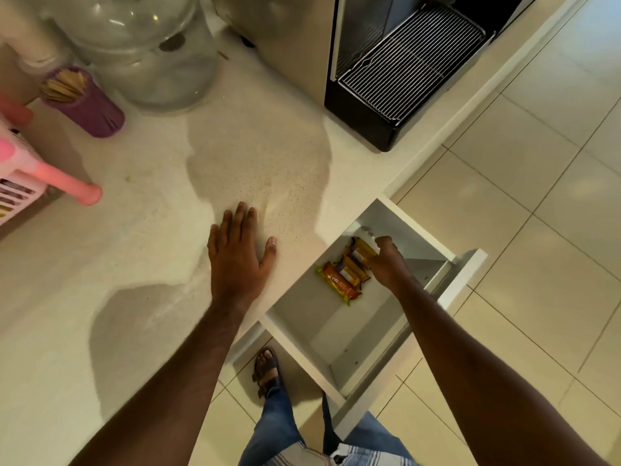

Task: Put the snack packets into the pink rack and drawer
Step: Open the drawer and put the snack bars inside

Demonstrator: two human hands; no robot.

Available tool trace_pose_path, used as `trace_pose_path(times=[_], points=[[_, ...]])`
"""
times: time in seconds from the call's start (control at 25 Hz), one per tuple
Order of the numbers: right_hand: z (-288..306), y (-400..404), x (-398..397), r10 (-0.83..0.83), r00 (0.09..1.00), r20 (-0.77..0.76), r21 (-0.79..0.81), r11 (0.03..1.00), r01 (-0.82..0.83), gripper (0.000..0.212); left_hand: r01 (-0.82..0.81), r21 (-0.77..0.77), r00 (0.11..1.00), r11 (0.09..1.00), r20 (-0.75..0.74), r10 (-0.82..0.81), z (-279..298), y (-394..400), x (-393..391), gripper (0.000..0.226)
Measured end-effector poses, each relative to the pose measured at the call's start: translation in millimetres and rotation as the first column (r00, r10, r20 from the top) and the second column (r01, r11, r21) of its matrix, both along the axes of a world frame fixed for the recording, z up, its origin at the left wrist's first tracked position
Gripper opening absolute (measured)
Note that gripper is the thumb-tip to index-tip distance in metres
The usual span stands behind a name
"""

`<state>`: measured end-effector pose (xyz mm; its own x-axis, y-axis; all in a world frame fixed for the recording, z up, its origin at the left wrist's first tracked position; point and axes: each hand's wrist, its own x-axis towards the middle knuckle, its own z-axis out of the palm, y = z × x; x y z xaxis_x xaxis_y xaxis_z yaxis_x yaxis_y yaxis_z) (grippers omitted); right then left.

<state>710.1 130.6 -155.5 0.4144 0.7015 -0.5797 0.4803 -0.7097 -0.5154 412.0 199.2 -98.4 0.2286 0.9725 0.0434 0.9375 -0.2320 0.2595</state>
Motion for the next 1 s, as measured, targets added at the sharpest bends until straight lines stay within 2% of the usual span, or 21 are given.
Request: trace_pose_path(times=[0.2, 0.28, 0.44, 0.52, 0.56, 0.64, 0.76, 0.84, 1.0], points=[[46.7, -45.9, 6.4, 0.014, 1.0, 0.021, 0.265, 0.964, -0.019, 0.04, 0.018, -0.061, 1.0, 0.998, 0.003, -0.018, 9.5, -2.4, 1.0, 0.068], [63.0, -64.2, 16.5, 0.02, 0.998, 0.063, 0.323, 0.946, -0.04, 0.04, 0.024, -0.101, 0.999, 0.995, 0.033, -0.021, 14.3, -2.8, 1.4, 0.067], [85.2, -100.0, 38.2, -0.048, 0.963, 0.264, 0.411, 0.909, -0.068, 0.043, 0.038, -0.081, 0.989, 0.996, 0.147, -0.026, 21.1, -27.2, 8.3, 0.059], [86.4, -119.5, 48.8, -0.126, 0.931, 0.344, 0.433, 0.901, -0.038, 0.047, 0.066, -0.096, 0.984, 0.993, 0.172, -0.049, 22.2, -47.7, 15.5, 0.061], [85.4, -128.9, 52.5, -0.18, 0.928, 0.325, 0.428, 0.903, 0.026, 0.051, 0.084, -0.11, 0.982, 0.99, 0.176, -0.064, 22.4, -59.3, 19.8, 0.065], [81.3, -140.5, 56.7, -0.307, 0.934, 0.183, 0.37, 0.902, 0.224, 0.057, 0.114, -0.128, 0.981, 0.985, 0.172, -0.091, 21.0, -81.7, 28.3, 0.072], [75.2, -149.3, 52.8, -0.426, 0.902, -0.076, 0.303, 0.852, 0.428, 0.047, 0.122, -0.163, 0.981, 0.979, 0.172, -0.094, 18.1, -109.7, 37.2, 0.083], [72.1, -153.4, 48.0, -0.427, 0.887, -0.175, 0.317, 0.829, 0.461, 0.035, 0.116, -0.178, 0.98, 0.977, 0.181, -0.083, 15.7, -121.6, 36.3, 0.087], [74.3, -153.4, 45.2, -0.432, 0.886, -0.167, 0.33, 0.822, 0.463, 0.028, 0.099, -0.185, 0.982, 0.978, 0.175, -0.066, 13.2, -130.9, 26.8, 0.091]])
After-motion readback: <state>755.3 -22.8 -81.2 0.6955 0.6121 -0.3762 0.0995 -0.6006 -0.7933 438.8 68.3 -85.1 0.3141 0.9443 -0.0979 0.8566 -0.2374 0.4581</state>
